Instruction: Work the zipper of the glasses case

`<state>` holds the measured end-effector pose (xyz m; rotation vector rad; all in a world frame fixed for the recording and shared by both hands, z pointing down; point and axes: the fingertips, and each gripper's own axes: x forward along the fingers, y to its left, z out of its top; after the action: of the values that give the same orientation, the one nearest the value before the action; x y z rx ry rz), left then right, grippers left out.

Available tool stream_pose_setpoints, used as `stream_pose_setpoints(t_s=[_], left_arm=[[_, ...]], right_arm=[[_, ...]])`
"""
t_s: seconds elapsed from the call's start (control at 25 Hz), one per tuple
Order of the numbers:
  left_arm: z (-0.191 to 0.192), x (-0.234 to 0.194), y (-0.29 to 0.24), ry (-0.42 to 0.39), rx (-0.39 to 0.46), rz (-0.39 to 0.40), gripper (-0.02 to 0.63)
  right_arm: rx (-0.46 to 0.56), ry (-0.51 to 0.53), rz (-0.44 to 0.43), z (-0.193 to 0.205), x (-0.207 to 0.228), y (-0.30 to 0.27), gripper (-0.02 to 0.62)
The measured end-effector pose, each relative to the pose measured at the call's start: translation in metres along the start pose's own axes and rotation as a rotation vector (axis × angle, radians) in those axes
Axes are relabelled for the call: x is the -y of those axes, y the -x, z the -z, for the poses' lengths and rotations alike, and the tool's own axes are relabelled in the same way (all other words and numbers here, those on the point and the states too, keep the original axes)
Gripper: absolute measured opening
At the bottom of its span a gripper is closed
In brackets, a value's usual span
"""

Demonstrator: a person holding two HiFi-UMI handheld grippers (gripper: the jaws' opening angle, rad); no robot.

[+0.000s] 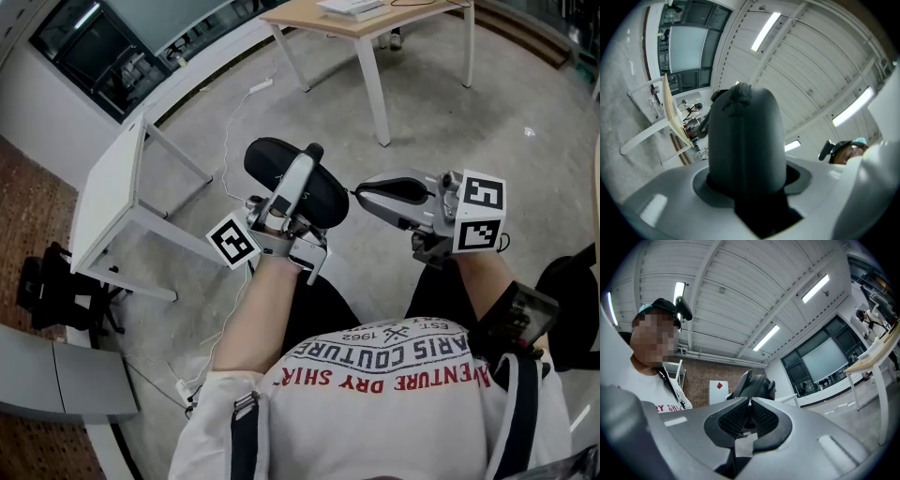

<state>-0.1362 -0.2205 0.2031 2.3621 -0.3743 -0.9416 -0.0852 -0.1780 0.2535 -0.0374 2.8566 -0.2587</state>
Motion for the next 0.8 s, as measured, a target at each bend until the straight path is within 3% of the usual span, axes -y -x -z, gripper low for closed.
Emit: stream_pose_setpoints(t_s=[0.48, 0.8], left_arm=[[-0.030, 0.001, 0.001, -0.039, 0.231, -0.044, 0.250], [-0.051, -0.012, 0.013, 0.042, 0.392, -0.094, 0.252]], right_arm=[[0.085, -0.028, 0.054, -0.010, 0.007, -0.001, 0.020], [0.079, -0.019, 0.076, -0.005, 0.008, -0.009, 0.018]])
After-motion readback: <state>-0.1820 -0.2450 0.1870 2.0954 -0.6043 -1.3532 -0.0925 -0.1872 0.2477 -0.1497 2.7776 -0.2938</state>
